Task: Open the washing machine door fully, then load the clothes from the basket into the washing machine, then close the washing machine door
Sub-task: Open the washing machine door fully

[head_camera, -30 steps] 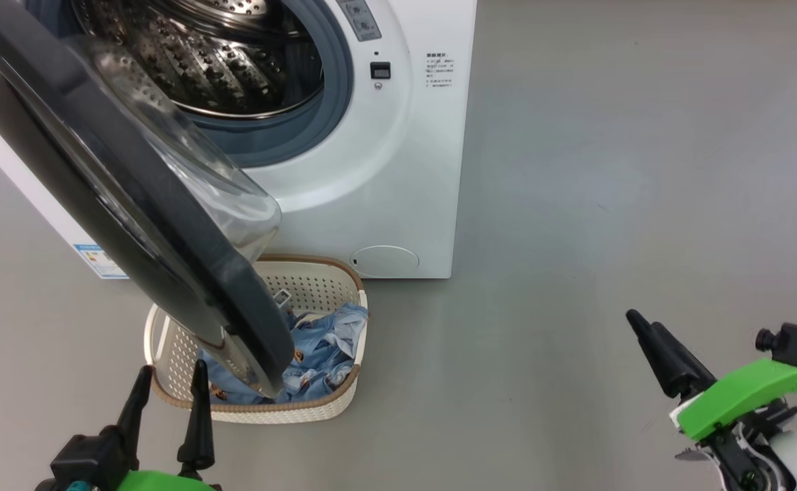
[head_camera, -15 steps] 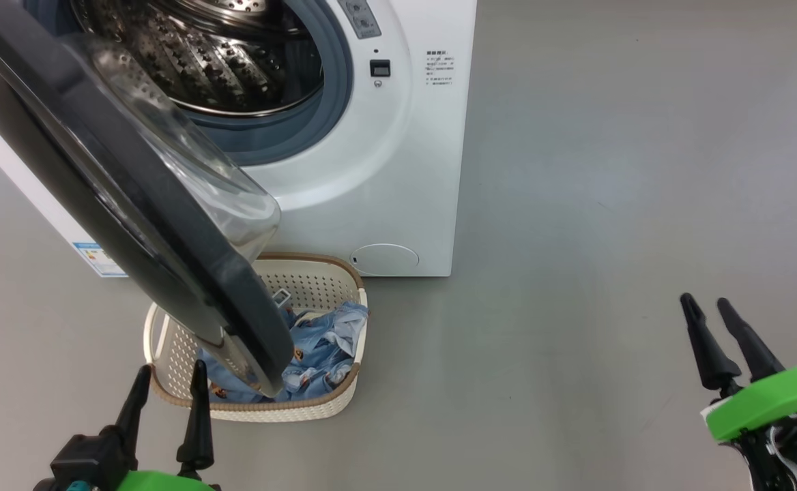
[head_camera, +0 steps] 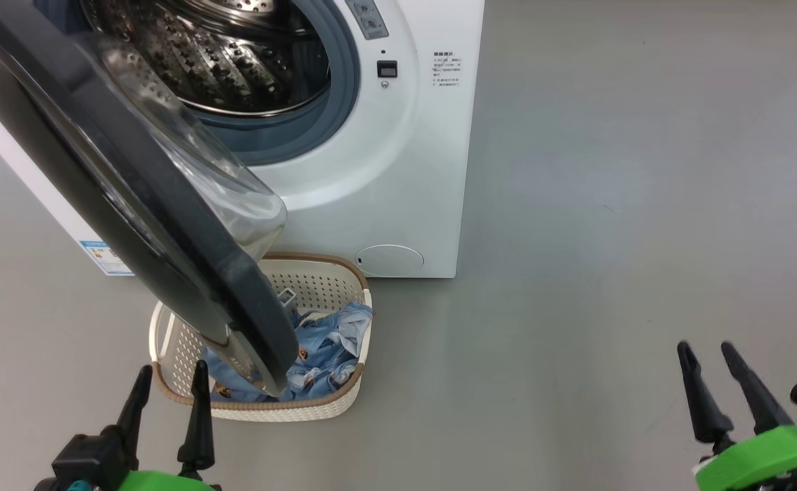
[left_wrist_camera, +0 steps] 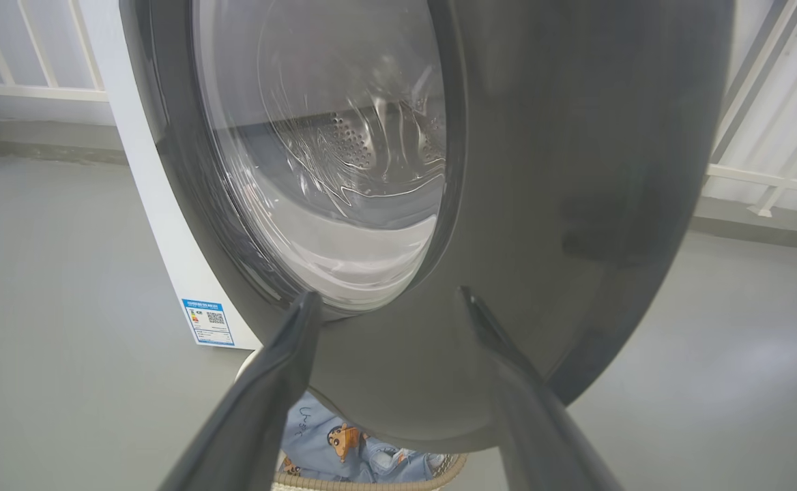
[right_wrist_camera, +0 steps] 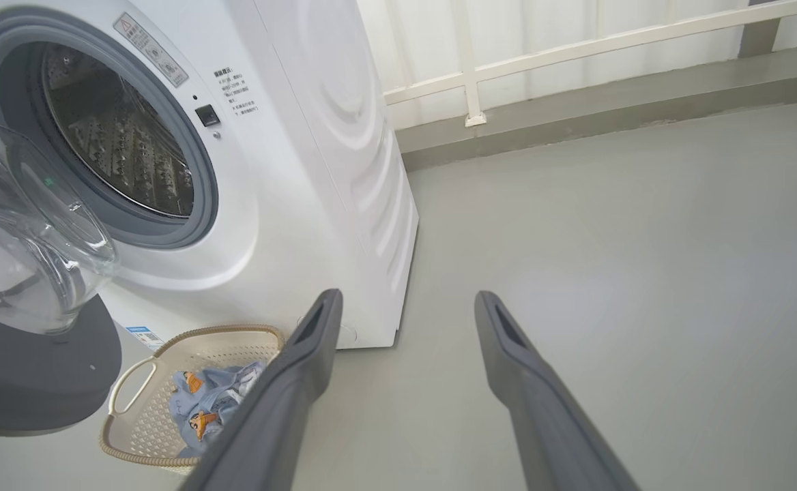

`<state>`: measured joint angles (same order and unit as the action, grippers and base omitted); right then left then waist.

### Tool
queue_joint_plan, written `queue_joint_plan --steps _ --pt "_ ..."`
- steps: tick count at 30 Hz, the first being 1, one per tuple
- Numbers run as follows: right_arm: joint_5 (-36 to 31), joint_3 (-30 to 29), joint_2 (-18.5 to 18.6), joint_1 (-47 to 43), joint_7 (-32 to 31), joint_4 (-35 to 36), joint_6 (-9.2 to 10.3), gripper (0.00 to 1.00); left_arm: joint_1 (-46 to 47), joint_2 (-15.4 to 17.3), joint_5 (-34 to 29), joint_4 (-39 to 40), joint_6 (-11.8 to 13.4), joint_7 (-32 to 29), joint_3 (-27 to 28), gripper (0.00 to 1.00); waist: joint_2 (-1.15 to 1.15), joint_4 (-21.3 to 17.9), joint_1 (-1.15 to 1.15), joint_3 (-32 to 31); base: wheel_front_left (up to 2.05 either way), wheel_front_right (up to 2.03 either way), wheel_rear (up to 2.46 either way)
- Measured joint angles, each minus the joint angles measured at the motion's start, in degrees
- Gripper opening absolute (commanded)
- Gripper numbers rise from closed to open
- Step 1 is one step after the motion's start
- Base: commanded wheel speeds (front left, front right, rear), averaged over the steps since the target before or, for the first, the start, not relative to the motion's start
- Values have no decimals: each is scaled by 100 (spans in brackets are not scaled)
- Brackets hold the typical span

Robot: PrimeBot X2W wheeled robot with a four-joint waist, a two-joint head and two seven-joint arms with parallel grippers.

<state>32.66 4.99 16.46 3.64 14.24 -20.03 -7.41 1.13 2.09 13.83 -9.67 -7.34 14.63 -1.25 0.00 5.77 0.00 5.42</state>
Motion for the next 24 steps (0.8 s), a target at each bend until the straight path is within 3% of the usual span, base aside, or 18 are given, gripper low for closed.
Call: queue_joint_plan --steps 20,21,22,24 --pt "-339 -96 -260 -338 0 -36 0 100 1 1 7 -30 0 0 38 100 0 -35 0 10 0 0 0" --pt "-341 -94 -263 -338 0 -32 0 100 1 1 14 -54 0 0 42 85 0 -32 0 10 0 0 0" --pt "-352 -94 -266 -338 0 -26 0 100 1 1 38 -73 0 0 49 47 0 -28 0 9 0 0 0" --pt "-394 -93 -268 -338 0 -19 0 100 2 1 155 -92 0 0 75 0 0 -17 0 4 0 0 0"
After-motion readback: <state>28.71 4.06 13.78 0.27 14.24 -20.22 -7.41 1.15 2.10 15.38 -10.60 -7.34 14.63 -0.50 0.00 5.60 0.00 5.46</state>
